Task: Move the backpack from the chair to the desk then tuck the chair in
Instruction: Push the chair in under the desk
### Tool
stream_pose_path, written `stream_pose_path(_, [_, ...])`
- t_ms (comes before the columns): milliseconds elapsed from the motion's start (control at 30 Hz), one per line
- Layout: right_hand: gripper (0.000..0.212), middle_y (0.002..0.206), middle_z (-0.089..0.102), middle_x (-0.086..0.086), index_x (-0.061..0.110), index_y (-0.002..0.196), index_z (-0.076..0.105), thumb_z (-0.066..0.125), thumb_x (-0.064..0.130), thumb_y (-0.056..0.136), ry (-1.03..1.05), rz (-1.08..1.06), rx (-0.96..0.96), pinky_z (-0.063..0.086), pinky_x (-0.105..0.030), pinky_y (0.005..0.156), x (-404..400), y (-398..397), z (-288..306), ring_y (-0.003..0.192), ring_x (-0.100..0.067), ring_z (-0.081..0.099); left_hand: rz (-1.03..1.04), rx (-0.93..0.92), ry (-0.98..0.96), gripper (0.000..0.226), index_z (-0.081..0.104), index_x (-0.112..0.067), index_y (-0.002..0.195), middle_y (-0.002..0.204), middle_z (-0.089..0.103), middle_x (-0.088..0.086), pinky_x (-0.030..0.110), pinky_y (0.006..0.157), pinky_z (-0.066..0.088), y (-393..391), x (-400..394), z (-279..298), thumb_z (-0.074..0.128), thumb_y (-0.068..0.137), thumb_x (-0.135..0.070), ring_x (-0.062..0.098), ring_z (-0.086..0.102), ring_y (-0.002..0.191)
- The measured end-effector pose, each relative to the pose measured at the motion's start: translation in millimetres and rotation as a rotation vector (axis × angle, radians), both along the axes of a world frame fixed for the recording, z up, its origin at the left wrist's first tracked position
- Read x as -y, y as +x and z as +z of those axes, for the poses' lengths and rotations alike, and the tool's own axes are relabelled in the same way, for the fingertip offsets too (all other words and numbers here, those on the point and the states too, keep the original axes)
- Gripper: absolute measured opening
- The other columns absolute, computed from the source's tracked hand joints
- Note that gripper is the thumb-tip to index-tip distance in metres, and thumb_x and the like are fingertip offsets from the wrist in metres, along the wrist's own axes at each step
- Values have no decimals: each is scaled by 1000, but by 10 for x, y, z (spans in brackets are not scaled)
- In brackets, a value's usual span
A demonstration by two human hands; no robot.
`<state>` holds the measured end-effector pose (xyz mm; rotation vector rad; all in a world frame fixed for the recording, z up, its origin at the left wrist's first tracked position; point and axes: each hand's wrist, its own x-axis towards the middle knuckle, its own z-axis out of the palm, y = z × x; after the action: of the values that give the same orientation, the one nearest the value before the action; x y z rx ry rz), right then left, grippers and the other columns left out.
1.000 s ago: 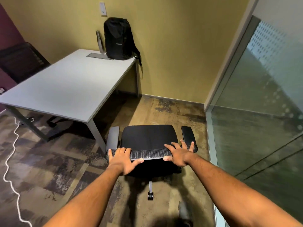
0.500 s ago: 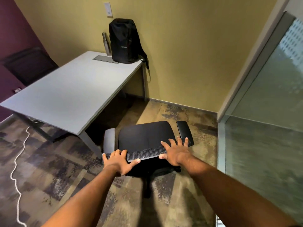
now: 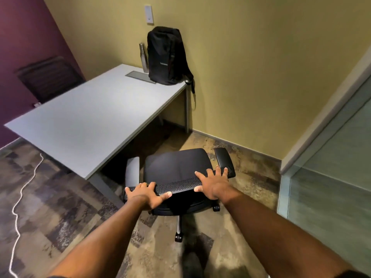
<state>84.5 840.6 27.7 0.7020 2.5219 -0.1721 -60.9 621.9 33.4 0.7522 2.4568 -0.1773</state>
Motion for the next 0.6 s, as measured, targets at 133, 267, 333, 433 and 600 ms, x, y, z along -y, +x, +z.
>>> stream_pose_path(133, [75,169,19,-13,42,162,9,35,72,98,4,55,17,0,-71,120,-456,-411,51,155,-48,2,87,103,-10,121,36,-33,153,160,42,2,68,118,17,-427,-483,48,37,55,-105,32,38,147])
stream_pose_path(267, [73,166,26,-16,38,162,14,41,66,100,31,127,55,11,-70,120,-823,-791,158,153,-49,12,117,218,45,129,51,-26,145,152,52,2,54,116,36,-866,-904,61,58,40,-100,30,49,139])
stream_pose_path(333, [73,166,25,-16,38,162,15,43,65,101,21,138,63,11,-70,120,-1048,-1009,203,153,-48,11,88,178,2,126,56,-26,140,147,58,4,49,112,43,-1092,-1140,84,57,39,-101,30,55,133])
stream_pose_path(433, [72,166,27,-16,39,162,17,44,64,100,5,167,67,12,-69,121,-1302,-1266,269,153,-47,13,36,139,-41,121,62,-23,134,138,63,6,41,105,49,-1328,-1385,140,55,42,-102,28,59,124])
stream_pose_path(600, [72,164,30,-15,40,161,18,47,64,99,5,252,74,15,-68,121,-1801,-1696,271,153,-45,16,49,123,-29,125,68,-21,120,126,69,5,39,95,53,-1633,-1765,146,52,32,-108,27,64,114])
